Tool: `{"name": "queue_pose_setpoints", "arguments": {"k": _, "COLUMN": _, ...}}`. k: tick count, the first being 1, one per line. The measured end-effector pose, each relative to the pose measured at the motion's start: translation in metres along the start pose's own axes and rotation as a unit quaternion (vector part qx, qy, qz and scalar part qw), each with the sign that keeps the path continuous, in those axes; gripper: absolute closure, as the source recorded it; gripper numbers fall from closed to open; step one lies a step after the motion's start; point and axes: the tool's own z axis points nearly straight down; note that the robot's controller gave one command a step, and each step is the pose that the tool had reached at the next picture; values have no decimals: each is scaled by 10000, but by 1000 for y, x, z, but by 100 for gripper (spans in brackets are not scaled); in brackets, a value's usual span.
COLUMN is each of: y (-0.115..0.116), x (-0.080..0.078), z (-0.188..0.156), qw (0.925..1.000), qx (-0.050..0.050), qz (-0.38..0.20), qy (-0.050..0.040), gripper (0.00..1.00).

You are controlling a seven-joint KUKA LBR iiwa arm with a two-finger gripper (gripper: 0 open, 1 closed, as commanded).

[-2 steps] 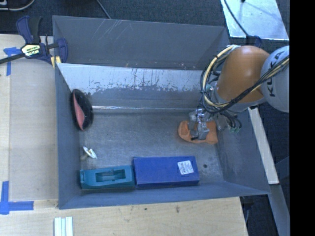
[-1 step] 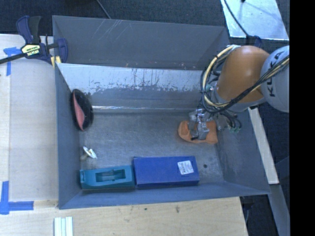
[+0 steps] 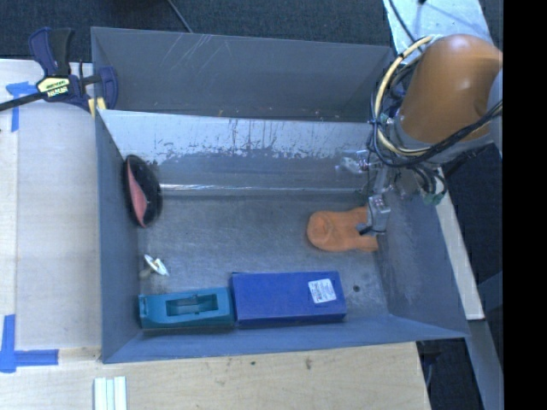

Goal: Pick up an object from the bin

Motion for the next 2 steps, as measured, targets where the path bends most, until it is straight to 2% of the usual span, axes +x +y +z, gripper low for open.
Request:
{"name": "queue_pose_setpoints", "arguments": {"k": 1, "y": 1, "x": -5, "z": -60, "qw": 10000, "qx": 20, "qz": -41, "qy": -62, "gripper": 0}}
{"name": "queue_pose_setpoints", "arguments": {"k": 2, "y": -10, "x": 2, "z": -7, "qw": 9996, "qx": 17, "qz": -260, "qy": -51, "gripper": 0}}
